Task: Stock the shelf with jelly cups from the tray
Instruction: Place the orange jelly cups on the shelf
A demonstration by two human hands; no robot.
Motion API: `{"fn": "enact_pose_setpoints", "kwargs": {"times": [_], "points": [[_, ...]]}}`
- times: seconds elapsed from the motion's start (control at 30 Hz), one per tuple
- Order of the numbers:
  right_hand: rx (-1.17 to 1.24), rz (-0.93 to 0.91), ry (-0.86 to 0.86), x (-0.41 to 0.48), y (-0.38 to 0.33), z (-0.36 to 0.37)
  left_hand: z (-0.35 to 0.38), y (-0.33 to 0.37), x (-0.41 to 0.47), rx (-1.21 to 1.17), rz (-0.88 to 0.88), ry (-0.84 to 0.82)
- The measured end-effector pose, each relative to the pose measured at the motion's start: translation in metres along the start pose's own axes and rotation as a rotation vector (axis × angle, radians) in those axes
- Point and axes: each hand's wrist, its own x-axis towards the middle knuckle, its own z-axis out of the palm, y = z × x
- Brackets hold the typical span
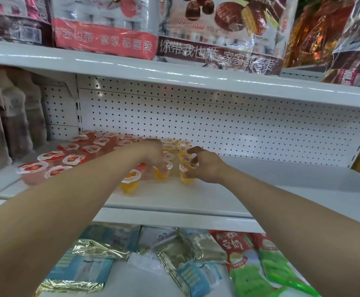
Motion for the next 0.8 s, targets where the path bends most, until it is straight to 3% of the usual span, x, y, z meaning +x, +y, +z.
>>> {"fn": "enact_pose_setpoints", "kwargs": {"times": [0.23,0.4,0.6,0.8], "points": [[-0.053,-0.018,0.055,-0.01,0.01,-0.006,0.002,0.016,-0.014,-0.022,-0.082,0.034],[-0.137,-0.014,0.107,-0.034,0.029,-0.036,-0.002,0.044,-0.027,0.006,-0.085,0.161],[-0.234,-0.026,0.163,-0.093,0.07,-0.095,-0.002,0.124,-0.055,-0.122,-0.05,0.27],[-0.39,-0.038,0.25,-0.174,0.13,-0.163,0.01,0.232,-0.082,-0.267,0.099,0.374]]}}
